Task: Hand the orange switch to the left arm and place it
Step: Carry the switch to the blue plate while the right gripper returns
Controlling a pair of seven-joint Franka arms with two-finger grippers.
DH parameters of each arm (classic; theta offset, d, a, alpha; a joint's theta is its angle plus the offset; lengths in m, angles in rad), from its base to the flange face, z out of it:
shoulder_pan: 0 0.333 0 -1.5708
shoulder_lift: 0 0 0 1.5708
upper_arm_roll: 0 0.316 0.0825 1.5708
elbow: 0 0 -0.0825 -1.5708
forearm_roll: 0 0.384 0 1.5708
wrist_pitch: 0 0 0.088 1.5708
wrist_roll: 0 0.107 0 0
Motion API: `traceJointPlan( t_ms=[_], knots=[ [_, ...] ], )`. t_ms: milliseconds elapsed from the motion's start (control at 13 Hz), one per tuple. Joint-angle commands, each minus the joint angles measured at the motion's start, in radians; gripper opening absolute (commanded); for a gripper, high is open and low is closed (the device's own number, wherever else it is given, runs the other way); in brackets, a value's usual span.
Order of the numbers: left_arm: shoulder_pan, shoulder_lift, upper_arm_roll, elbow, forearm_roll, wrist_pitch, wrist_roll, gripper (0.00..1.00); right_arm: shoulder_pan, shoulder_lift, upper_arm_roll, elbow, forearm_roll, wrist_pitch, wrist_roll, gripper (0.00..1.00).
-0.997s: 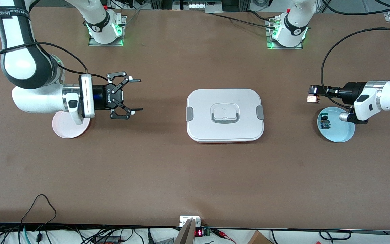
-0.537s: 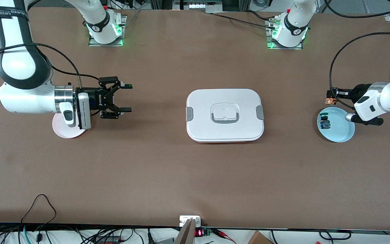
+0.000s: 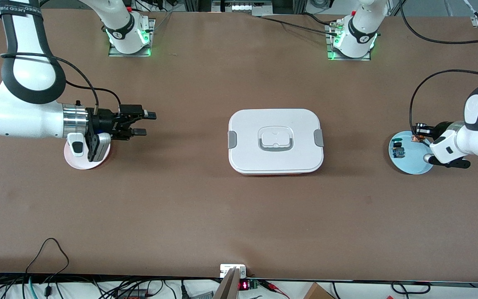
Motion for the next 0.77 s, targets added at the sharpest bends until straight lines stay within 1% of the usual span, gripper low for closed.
traceJointPlan(
  t_ms=[0, 77, 230, 307, 460, 537, 614, 690],
  knots=[
    [0.011, 0.003, -0.009, -0.039, 0.071, 0.069, -0.007, 0.0, 0.022, -0.009, 0.0, 0.072, -0.165, 0.001, 0.231, 1.0],
    [0.011, 0.004, -0.008, -0.052, 0.072, 0.092, -0.016, 0.0, 0.039, -0.01, 0.0, 0.104, -0.286, -0.016, 0.32, 1.0],
    [0.015, 0.001, 0.0, -0.087, 0.101, 0.137, -0.027, 0.0, 0.039, -0.01, 0.005, 0.149, -0.466, -0.079, 0.456, 1.0],
    [0.025, -0.003, 0.001, -0.107, 0.114, 0.169, -0.033, 0.0, 0.039, -0.012, 0.008, 0.17, -0.568, -0.114, 0.481, 1.0],
    [0.056, -0.041, 0.0, -0.189, 0.123, 0.265, -0.034, 0.0, 0.028, -0.013, 0.009, 0.236, -0.746, -0.218, 0.472, 1.0],
    [0.064, -0.063, 0.0, -0.229, 0.123, 0.305, -0.036, 0.0, 0.011, -0.012, 0.008, 0.264, -0.781, -0.254, 0.465, 1.0],
    [0.079, -0.081, 0.001, -0.263, 0.124, 0.344, -0.034, 0.0, -0.005, -0.012, 0.008, 0.27, -0.795, -0.265, 0.465, 1.0],
    [0.094, -0.1, 0.001, -0.303, 0.138, 0.397, -0.034, 0.0, -0.013, -0.012, 0.008, 0.273, -0.831, -0.265, 0.463, 1.0]
  ],
)
